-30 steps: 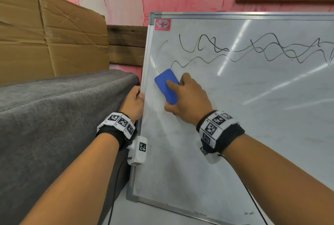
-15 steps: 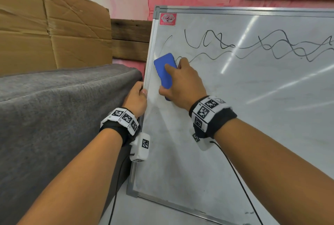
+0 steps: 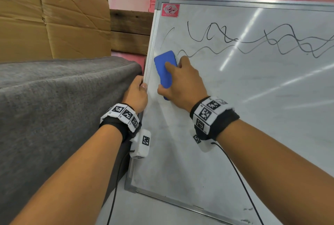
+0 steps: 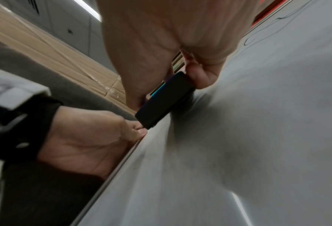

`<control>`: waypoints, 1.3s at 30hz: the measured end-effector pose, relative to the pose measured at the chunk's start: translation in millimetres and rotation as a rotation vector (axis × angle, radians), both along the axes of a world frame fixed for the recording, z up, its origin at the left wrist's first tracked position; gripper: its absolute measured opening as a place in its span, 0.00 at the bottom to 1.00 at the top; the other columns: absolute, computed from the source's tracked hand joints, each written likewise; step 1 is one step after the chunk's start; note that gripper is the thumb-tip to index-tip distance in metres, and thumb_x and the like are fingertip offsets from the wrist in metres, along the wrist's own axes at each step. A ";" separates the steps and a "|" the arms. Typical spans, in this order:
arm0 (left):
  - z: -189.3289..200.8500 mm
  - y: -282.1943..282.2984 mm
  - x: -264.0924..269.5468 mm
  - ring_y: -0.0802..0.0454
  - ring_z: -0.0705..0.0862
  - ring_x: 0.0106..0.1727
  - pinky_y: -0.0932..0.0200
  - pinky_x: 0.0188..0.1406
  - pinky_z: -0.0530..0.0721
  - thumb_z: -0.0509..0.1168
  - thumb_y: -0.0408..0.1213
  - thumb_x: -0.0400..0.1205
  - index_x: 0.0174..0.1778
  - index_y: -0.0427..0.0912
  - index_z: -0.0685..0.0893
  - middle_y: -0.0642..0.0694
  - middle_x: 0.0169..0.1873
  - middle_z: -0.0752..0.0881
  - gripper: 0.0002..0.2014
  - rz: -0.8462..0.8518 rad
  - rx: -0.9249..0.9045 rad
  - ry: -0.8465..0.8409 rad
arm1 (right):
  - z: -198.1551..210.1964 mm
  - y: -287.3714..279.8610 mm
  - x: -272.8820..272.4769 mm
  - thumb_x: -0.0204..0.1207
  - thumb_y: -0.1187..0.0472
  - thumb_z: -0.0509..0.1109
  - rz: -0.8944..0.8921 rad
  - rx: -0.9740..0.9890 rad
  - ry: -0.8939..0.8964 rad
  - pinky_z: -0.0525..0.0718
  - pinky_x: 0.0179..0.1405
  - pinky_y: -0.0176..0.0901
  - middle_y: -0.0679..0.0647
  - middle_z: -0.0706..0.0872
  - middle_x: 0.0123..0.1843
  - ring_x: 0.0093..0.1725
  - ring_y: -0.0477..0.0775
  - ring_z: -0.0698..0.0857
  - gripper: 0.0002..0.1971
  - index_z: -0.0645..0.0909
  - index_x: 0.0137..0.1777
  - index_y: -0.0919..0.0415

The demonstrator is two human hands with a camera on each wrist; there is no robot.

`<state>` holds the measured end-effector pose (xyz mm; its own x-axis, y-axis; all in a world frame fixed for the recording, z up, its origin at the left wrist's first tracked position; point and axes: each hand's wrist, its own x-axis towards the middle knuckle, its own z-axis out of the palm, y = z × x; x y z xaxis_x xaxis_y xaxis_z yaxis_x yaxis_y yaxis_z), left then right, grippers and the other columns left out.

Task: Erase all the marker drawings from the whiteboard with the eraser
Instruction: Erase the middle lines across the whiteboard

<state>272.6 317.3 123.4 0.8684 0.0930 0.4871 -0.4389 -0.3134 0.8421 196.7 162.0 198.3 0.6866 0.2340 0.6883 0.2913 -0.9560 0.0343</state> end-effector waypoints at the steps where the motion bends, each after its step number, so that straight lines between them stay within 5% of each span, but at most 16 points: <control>1: 0.0 -0.1 -0.8 0.47 0.86 0.53 0.40 0.60 0.85 0.53 0.40 0.90 0.57 0.52 0.80 0.50 0.50 0.88 0.10 0.000 0.003 -0.001 | -6.0 -0.4 -2.1 0.72 0.41 0.73 -0.004 -0.014 0.015 0.83 0.40 0.48 0.55 0.67 0.53 0.40 0.58 0.75 0.26 0.77 0.64 0.57; 9: 2.0 -1.6 -4.1 0.45 0.86 0.52 0.40 0.59 0.86 0.53 0.41 0.89 0.55 0.51 0.79 0.49 0.49 0.88 0.09 0.009 0.005 0.012 | 33.7 2.5 13.7 0.72 0.40 0.72 -0.028 0.094 -0.048 0.72 0.43 0.43 0.54 0.66 0.55 0.44 0.56 0.74 0.26 0.78 0.63 0.56; 14: 3.1 -5.4 -8.1 0.48 0.85 0.51 0.50 0.55 0.84 0.53 0.38 0.90 0.59 0.47 0.80 0.49 0.49 0.87 0.10 0.037 -0.019 -0.004 | 5.2 4.4 10.2 0.72 0.41 0.73 0.000 0.070 -0.011 0.73 0.41 0.44 0.57 0.69 0.57 0.42 0.58 0.74 0.26 0.77 0.63 0.56; 22: 4.6 -5.4 -9.8 0.49 0.86 0.52 0.50 0.54 0.85 0.52 0.39 0.91 0.60 0.47 0.79 0.50 0.50 0.87 0.10 0.023 -0.024 0.021 | 54.5 5.7 26.9 0.71 0.40 0.73 -0.015 0.153 -0.089 0.74 0.43 0.43 0.55 0.69 0.57 0.45 0.56 0.75 0.25 0.79 0.60 0.57; 28: 5.5 -4.9 -11.5 0.48 0.86 0.53 0.42 0.60 0.86 0.53 0.39 0.90 0.59 0.48 0.80 0.49 0.51 0.87 0.11 0.018 -0.030 0.015 | 25.6 4.1 22.5 0.70 0.40 0.74 -0.006 0.089 -0.055 0.71 0.42 0.42 0.54 0.66 0.53 0.43 0.56 0.75 0.26 0.79 0.60 0.57; 35: 7.7 -3.0 -13.5 0.52 0.85 0.52 0.47 0.59 0.85 0.52 0.39 0.91 0.61 0.48 0.80 0.51 0.52 0.87 0.11 0.019 -0.030 0.036 | 57.0 3.3 33.4 0.73 0.40 0.71 -0.030 0.138 -0.107 0.73 0.45 0.43 0.59 0.73 0.60 0.51 0.58 0.78 0.30 0.76 0.70 0.55; 39: 7.1 -4.1 -12.3 0.50 0.85 0.53 0.44 0.60 0.86 0.52 0.40 0.91 0.61 0.50 0.80 0.52 0.52 0.87 0.11 0.018 -0.034 0.043 | 42.0 -0.2 25.8 0.72 0.40 0.73 -0.030 0.116 -0.067 0.75 0.46 0.44 0.59 0.72 0.60 0.49 0.60 0.78 0.30 0.76 0.71 0.54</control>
